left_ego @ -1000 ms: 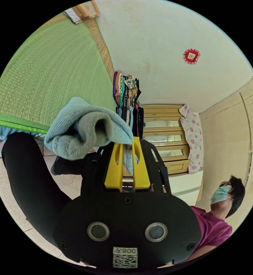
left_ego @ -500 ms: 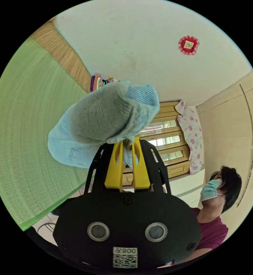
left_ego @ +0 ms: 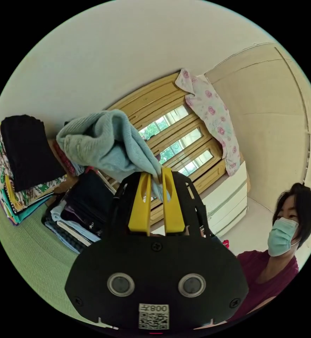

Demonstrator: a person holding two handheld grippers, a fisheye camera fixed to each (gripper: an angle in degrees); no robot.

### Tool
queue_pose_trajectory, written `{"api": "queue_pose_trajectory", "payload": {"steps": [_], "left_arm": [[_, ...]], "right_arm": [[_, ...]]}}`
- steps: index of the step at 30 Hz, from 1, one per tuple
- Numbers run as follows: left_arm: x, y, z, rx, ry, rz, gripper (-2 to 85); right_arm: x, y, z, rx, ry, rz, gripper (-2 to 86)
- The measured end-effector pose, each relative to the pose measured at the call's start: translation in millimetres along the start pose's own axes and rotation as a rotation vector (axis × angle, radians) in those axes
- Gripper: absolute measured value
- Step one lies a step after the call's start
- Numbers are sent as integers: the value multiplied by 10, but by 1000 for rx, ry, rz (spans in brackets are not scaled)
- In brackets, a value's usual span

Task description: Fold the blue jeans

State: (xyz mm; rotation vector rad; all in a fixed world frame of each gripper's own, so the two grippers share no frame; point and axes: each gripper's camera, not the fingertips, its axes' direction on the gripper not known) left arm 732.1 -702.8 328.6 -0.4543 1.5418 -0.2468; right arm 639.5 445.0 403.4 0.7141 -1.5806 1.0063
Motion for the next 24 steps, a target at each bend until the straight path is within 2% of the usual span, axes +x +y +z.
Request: {"api": "queue_pose_trajectory", "payload": {"steps": [4,7,13,18,21,24], "left_arm": [[-1104,273,1179,-316,-178,-179,62],[-1441,362,1428,-225,5,-252,59],[-1424,208,1634,-228,-90,-215,52],[-1118,58,1631,-146,-190,-114,18],[-918,-184,1899,-131,-203,-3,6],[-812,-396,2349,-185,-314,113,3]], "right_arm": [[1303,622,-399,12,159,325,40],[1704,931,-532,110,-67,389,42],[1485,851,-542,54,-36,369,52],[1186,1018,-842,120,35,393,33],[707,934,-933,152,123,289,11],[211,717,-632,89,248,128,4]]}}
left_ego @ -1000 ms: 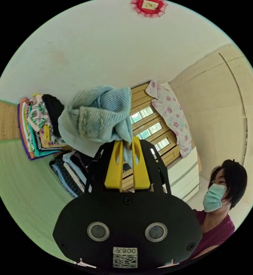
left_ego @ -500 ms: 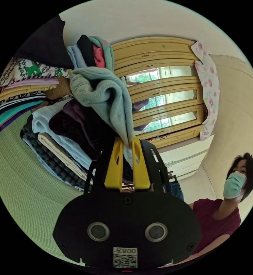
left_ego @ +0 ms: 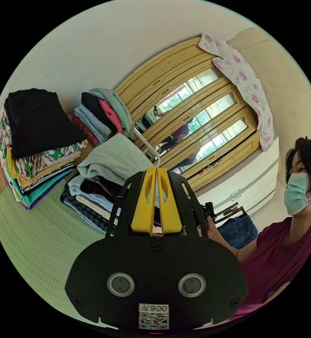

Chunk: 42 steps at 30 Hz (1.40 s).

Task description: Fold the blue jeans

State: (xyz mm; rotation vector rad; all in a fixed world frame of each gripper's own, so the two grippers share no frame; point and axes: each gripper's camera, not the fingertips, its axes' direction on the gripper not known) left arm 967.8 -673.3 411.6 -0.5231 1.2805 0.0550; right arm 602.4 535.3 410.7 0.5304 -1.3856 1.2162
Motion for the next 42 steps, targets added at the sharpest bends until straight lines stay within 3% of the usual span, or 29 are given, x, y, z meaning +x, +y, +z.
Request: {"api": "queue_pose_trajectory", "payload": {"steps": [3,6,11,17,25,30,35,42], "left_arm": [[-43,-110,495,-110,-257,-6,1],[-134,-82,814,-141,-297,-29,0],[4,-148,945,-137,-275,-17,0],[454,191,811,-30,-57,40,1],[805,1491,740,-270,-50,7,2],[935,2050,615,-286,-62,-24,2],[1374,2321,547,-222,-72,92,2],[2701,2711,451,-99,12,318,6]], "right_arm": [[-304,-12,556,-159,204,-115,2],[-398,138,824,-188,257,-161,1],[-704,303,864,-150,266,-177,0],[-1187,553,674,-59,284,-188,0],[-2032,1394,411,-30,370,-278,3],[-2427,1992,505,-38,391,-319,9],[-3041,2634,670,-53,413,-450,16],[-4011,3674,281,48,500,-626,18]]}}
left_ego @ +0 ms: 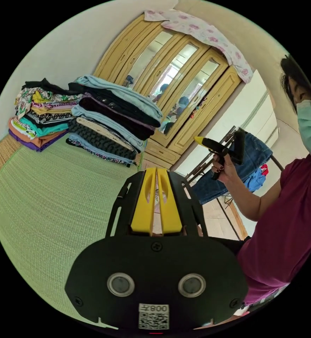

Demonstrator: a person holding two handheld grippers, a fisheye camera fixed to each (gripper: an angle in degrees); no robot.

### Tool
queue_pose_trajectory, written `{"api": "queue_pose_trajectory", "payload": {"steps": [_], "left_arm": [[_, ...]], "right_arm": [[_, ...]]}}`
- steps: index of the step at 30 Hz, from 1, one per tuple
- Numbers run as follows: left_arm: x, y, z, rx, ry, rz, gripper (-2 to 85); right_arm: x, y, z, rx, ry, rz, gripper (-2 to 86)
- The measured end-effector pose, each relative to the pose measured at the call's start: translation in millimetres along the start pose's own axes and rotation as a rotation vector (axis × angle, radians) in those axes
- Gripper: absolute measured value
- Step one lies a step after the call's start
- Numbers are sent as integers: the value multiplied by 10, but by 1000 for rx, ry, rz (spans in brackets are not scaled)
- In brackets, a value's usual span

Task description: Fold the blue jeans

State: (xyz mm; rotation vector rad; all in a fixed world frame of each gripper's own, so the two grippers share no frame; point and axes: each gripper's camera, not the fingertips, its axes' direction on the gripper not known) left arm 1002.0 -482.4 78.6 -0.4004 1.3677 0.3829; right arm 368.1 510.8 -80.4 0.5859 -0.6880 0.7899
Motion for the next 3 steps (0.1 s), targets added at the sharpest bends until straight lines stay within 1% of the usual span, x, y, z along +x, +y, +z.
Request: {"api": "queue_pose_trajectory", "payload": {"steps": [3], "left_arm": [[809,-15,-36,48,38,76,13]], "right_arm": [[-378,193,-729,75,42,-27,19]]}}
